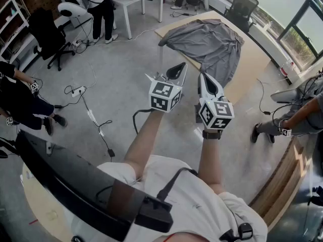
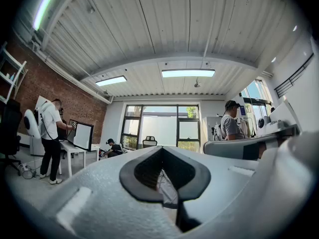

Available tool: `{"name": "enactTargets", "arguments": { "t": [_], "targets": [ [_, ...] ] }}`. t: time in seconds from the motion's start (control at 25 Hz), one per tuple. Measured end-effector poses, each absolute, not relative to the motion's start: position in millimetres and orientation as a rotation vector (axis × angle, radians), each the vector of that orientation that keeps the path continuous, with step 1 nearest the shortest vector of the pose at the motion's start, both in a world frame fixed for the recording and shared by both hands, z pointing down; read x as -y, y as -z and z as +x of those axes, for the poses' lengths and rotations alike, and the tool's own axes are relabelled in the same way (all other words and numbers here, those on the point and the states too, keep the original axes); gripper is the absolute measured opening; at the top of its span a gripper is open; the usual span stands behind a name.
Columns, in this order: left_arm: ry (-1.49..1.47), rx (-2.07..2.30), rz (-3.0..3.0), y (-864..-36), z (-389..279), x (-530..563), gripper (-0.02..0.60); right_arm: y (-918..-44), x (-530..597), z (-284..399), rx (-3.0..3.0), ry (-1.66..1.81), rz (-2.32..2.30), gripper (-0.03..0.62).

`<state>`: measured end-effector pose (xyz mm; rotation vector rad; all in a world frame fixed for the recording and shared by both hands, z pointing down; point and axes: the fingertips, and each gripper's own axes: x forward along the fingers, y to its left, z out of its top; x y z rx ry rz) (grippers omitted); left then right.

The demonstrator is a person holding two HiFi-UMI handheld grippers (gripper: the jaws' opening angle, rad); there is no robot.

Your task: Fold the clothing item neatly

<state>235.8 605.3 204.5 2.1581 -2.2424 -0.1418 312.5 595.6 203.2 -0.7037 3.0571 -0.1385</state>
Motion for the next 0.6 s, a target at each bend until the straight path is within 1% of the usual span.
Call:
{"name": "enactTargets", "arguments": {
  "t": [0.24, 0.6],
  "targets": [
    [0.139, 2.279, 2.122, -203, 236, -601, 0.003, -203, -588, 313, -3.07, 0.143, -0.655, 0.006],
    [0.14, 2.319, 2.076, -206, 250, -599, 0.003, -212, -580, 336, -3.071, 0.172, -0.627, 0.006]
  ]
}}
